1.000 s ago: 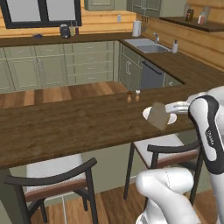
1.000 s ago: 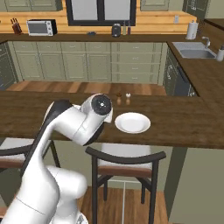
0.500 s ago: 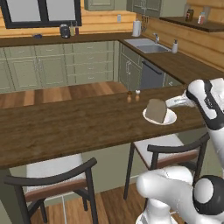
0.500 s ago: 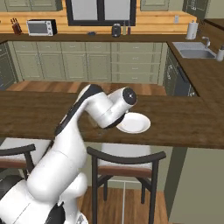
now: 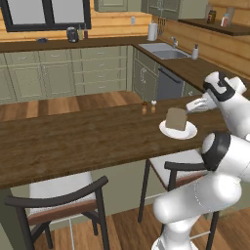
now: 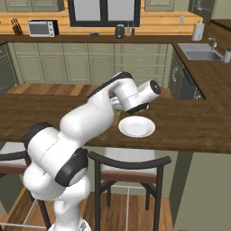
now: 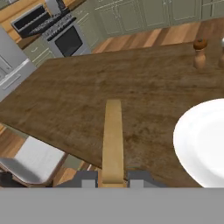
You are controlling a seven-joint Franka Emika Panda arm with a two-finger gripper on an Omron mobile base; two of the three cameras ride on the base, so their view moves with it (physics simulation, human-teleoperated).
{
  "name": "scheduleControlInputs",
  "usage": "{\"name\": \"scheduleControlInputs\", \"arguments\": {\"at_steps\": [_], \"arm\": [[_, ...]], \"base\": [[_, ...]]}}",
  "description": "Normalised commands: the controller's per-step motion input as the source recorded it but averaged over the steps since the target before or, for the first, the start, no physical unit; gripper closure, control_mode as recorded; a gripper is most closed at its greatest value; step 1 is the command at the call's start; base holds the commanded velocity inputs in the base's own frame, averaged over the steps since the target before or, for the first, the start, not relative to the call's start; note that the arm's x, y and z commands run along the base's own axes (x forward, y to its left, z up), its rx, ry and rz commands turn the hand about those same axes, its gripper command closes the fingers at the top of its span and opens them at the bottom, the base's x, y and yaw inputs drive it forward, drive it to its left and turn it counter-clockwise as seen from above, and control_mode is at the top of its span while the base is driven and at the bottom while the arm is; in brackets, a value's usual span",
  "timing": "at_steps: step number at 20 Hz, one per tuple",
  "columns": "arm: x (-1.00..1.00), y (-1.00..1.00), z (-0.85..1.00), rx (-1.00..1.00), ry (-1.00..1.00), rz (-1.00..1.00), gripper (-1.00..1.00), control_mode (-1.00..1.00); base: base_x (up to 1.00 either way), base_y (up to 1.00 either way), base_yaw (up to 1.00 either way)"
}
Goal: Start the toaster. Once the lever pops up, take the bread to the plate on the dining counter.
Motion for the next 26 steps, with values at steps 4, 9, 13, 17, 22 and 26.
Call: {"name": "scheduleControlInputs", "arguments": {"at_steps": [4, 9, 13, 17, 22, 26], "arm": [[0.51, -0.64, -0.5, 0.0, 0.08, 0.07, 1.0, -1.0], [0.44, -0.31, -0.53, 0.0, -0.03, 0.01, 1.0, -1.0], [0.36, -0.25, -0.52, 0.01, -0.1, 0.0, 1.0, -1.0], [0.31, -0.22, -0.44, 0.0, -0.06, 0.0, 1.0, -1.0], [0.23, -0.06, -0.41, 0.0, -0.05, 0.0, 1.0, -1.0], [0.34, 0.0, -0.36, 0.0, -0.04, 0.0, 1.0, -1.0]], "base": [[0.0, 0.0, 0.0], [0.0, 0.0, 0.0], [0.0, 0.0, 0.0], [0.0, 0.0, 0.0], [0.0, 0.0, 0.0], [0.0, 0.0, 0.0]]}}
